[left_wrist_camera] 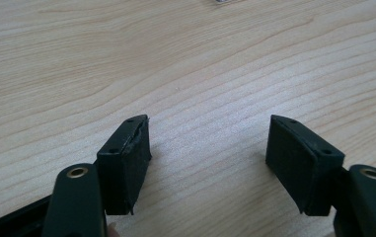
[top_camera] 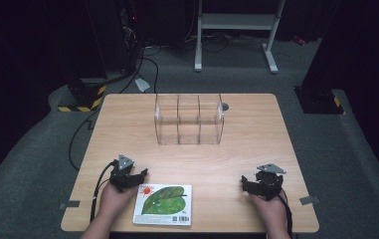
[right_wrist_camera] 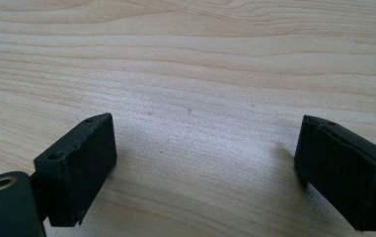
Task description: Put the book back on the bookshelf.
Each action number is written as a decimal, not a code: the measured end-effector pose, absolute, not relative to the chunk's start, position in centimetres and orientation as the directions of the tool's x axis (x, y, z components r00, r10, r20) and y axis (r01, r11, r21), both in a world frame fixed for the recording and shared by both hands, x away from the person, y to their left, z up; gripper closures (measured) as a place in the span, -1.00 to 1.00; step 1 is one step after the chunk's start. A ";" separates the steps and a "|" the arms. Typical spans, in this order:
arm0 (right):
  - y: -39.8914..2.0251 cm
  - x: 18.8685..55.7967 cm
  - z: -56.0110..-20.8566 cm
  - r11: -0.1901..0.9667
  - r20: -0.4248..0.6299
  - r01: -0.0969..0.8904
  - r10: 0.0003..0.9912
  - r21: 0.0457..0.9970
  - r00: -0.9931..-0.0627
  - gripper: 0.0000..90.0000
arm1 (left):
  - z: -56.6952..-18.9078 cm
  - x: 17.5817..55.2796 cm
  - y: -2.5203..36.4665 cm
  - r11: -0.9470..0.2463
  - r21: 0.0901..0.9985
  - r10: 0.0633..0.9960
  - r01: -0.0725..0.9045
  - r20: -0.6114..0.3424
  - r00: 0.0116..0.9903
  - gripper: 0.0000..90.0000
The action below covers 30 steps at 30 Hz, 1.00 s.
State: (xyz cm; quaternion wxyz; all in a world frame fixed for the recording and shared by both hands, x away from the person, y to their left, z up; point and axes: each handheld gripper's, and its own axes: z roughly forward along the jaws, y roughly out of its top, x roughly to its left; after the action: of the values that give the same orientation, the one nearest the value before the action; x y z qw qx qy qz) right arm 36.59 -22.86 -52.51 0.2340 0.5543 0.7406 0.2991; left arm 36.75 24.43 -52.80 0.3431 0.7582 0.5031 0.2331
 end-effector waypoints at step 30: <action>-22.9 36.4 -52.2 0.210 -0.007 0.680 0.957 0.703 -0.288 -0.68 | -52.8 36.8 24.4 -0.251 0.752 0.927 0.609 0.006 0.375 -0.30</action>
State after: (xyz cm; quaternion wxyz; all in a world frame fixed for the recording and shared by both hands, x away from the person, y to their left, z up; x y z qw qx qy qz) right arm 36.44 -22.87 -52.16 0.2292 0.5507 0.7433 0.3028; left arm 36.76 24.44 -52.80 0.3411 0.7557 0.5082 0.2332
